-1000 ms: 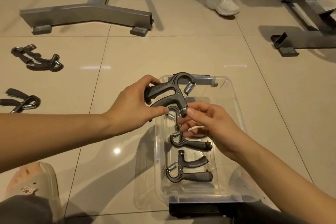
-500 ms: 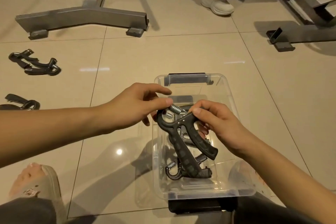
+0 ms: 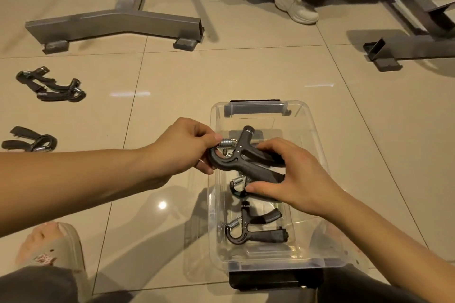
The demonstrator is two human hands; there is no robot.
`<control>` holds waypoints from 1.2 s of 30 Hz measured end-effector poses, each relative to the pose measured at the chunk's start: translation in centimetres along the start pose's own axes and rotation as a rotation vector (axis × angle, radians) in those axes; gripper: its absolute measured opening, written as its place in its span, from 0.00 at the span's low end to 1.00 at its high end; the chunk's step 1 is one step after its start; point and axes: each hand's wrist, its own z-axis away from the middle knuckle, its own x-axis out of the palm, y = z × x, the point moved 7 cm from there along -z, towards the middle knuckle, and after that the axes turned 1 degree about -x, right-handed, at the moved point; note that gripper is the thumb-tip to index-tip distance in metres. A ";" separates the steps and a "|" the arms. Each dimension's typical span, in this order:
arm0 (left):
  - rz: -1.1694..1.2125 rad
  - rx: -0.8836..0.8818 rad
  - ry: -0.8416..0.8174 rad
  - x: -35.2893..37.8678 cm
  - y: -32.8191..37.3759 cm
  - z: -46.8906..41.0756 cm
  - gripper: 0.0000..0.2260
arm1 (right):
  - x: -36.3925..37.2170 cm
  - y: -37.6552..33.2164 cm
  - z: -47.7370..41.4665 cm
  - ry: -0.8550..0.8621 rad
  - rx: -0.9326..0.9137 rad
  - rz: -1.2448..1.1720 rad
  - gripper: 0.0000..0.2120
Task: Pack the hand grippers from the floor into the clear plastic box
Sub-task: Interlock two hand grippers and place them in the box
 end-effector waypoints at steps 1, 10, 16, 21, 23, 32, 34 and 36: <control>0.022 -0.016 -0.010 0.1 -0.3 -0.1 0.13 | -0.1 -0.4 0.0 0.000 -0.047 0.071 0.31; -0.516 0.211 -0.185 1.2 -0.7 -0.7 0.07 | 0.0 1.2 0.4 -0.106 0.003 0.155 0.25; -1.274 0.484 -0.217 2.7 -3.0 0.3 0.56 | 2.9 5.0 1.1 -0.333 0.182 0.237 0.30; -1.265 0.453 -0.283 2.4 -4.8 0.2 0.65 | 7.4 6.5 1.3 -0.482 0.166 0.387 0.26; -1.240 0.478 -0.289 2.1 -5.2 0.2 0.65 | 8.9 6.9 1.3 -0.531 0.148 0.445 0.23; -1.185 0.494 -0.291 2.2 -5.5 -0.1 0.66 | 13.1 8.5 2.5 -0.680 0.088 0.716 0.26; -1.173 0.498 -0.288 2.2 -5.5 -0.1 0.66 | 13.1 8.7 2.5 -0.687 0.096 0.733 0.24; -1.160 0.502 -0.288 2.2 -5.5 -0.1 0.66 | 13.0 8.8 2.4 -0.686 0.100 0.741 0.23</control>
